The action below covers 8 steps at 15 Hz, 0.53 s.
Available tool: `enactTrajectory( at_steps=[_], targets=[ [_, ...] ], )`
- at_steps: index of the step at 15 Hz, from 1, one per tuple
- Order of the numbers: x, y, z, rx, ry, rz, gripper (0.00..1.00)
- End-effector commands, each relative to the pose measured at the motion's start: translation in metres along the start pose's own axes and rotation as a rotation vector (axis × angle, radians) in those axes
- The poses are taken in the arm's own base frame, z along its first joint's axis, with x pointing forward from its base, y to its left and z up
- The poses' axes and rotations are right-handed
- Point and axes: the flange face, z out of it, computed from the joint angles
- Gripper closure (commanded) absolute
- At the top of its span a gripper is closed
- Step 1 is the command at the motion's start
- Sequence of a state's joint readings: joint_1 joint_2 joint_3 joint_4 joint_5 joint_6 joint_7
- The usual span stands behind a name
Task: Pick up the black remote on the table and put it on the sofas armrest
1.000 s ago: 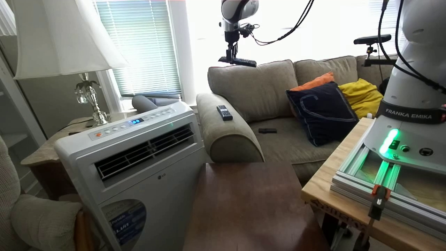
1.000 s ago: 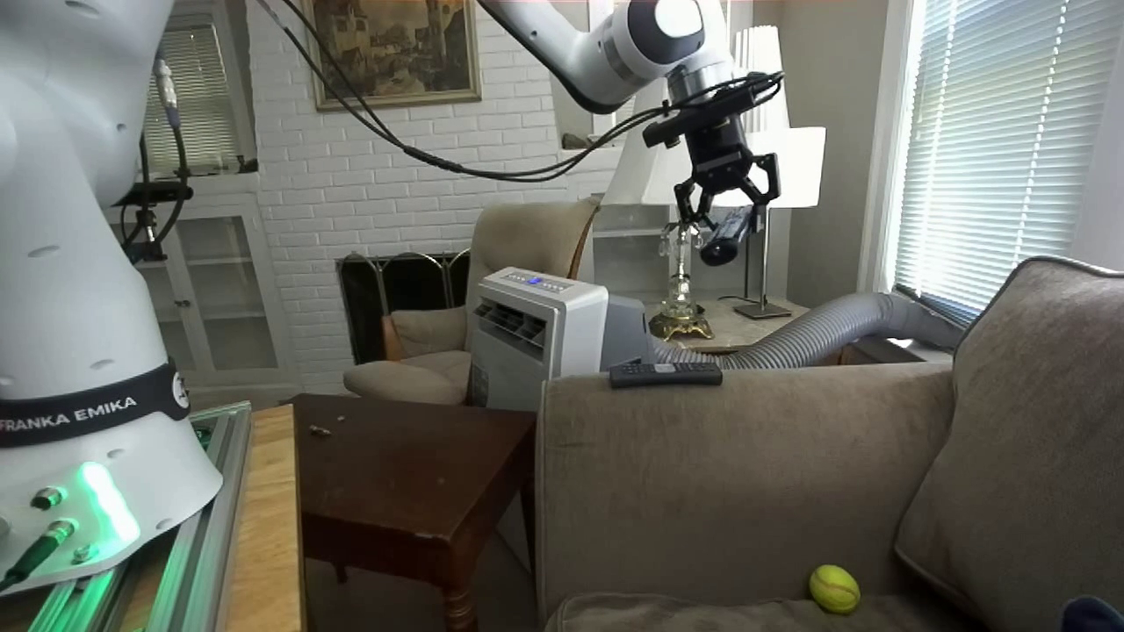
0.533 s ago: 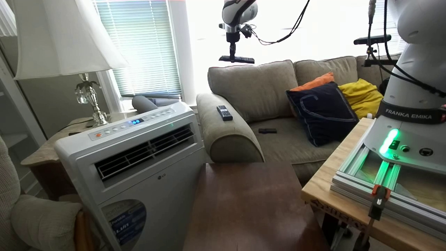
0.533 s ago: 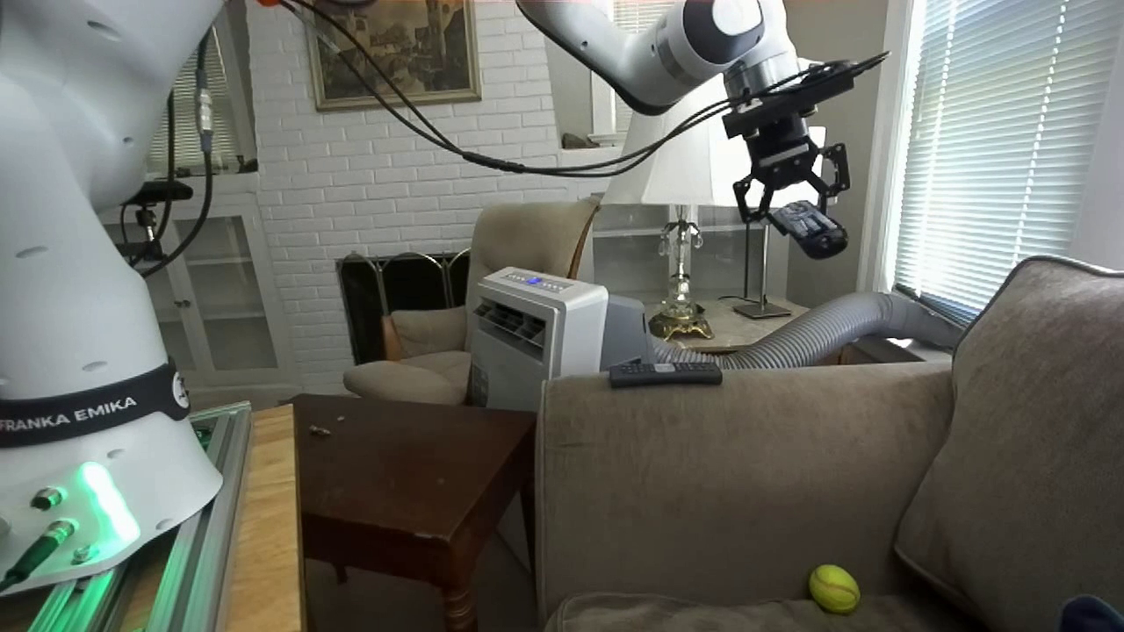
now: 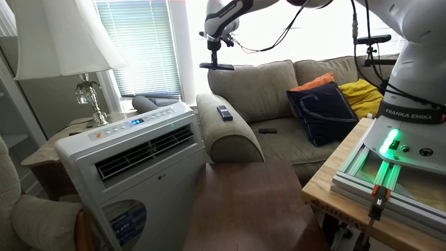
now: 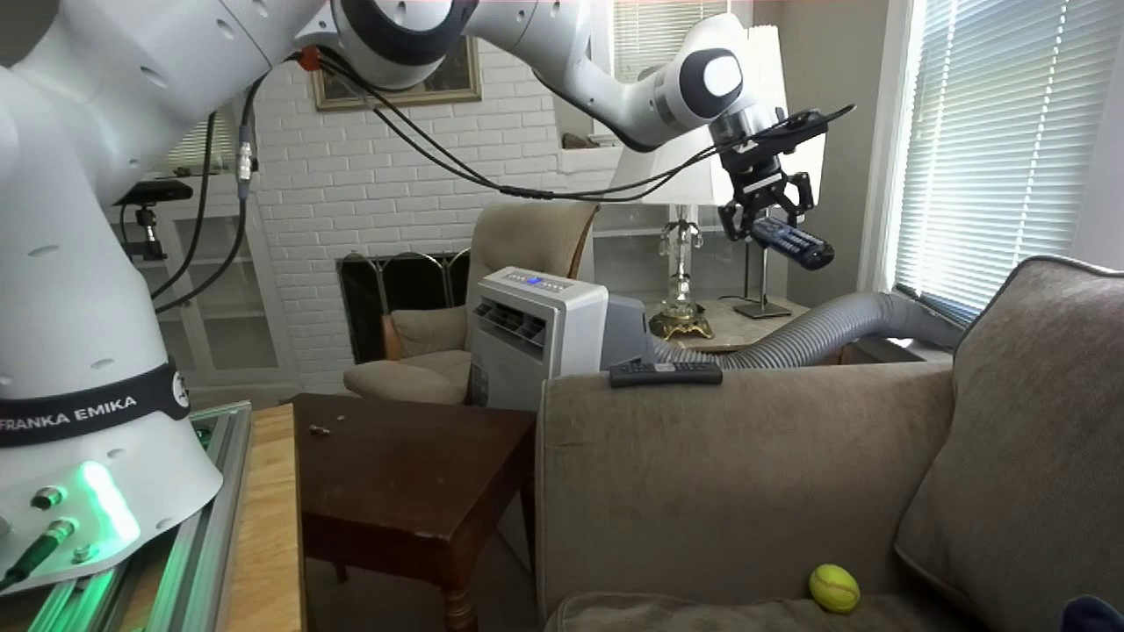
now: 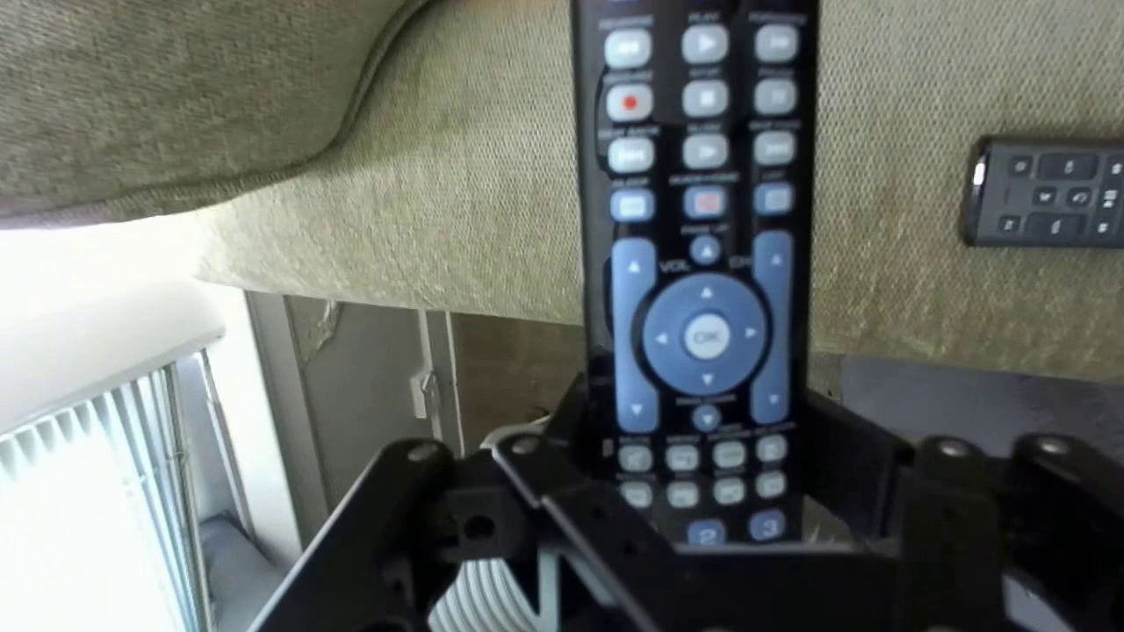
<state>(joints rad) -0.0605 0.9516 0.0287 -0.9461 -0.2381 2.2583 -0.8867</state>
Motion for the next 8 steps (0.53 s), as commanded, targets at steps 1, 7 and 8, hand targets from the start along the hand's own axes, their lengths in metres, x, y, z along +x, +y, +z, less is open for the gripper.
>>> enactTrajectory(
  at_steps=[1,7,8],
  targets=[
    [0.029,-0.011,0.023,0.012,-0.009,-0.001,0.74],
    [0.040,-0.031,0.052,0.034,-0.086,0.072,0.74],
    [0.039,-0.032,0.054,0.036,-0.092,0.088,0.74]
  ],
)
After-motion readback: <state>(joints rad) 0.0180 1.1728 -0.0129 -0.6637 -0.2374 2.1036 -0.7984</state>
